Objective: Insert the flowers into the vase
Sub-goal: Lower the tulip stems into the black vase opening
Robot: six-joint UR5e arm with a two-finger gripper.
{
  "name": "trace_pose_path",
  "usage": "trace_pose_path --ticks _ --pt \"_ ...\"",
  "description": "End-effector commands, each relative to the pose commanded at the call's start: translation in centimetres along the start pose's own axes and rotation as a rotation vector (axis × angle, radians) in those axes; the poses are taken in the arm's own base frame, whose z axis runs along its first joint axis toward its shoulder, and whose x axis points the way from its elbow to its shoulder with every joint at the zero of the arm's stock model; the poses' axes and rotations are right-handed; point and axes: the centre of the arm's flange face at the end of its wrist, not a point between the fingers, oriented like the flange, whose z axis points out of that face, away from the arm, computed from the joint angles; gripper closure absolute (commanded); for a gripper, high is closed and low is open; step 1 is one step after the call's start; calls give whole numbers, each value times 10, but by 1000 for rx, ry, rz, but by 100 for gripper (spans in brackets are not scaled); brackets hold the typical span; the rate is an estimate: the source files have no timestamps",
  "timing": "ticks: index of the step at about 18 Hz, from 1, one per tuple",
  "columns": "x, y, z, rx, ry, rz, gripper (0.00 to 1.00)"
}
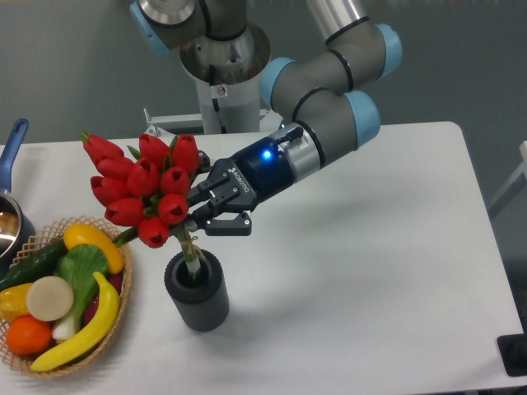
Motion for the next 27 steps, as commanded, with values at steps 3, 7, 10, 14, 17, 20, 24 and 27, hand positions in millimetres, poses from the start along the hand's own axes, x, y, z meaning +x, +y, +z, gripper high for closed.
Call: trace_pose_path --ticks 3,7,10,14,17,20,24,27 --pt "1 9 1 -2 1 -17 74" --pt "-3 25 2 -3 4 -44 74" --pt "-7 34 2 -5 3 -60 74" --pt "-11 53 2 -9 2 -90 74" --pt "-16 64 2 -9 2 -107 74" --pt "-14 81 2 -9 2 -89 74" --pt "-10 96 2 -12 2 -86 74" --pt "-10 97 2 -22 1 -86 74"
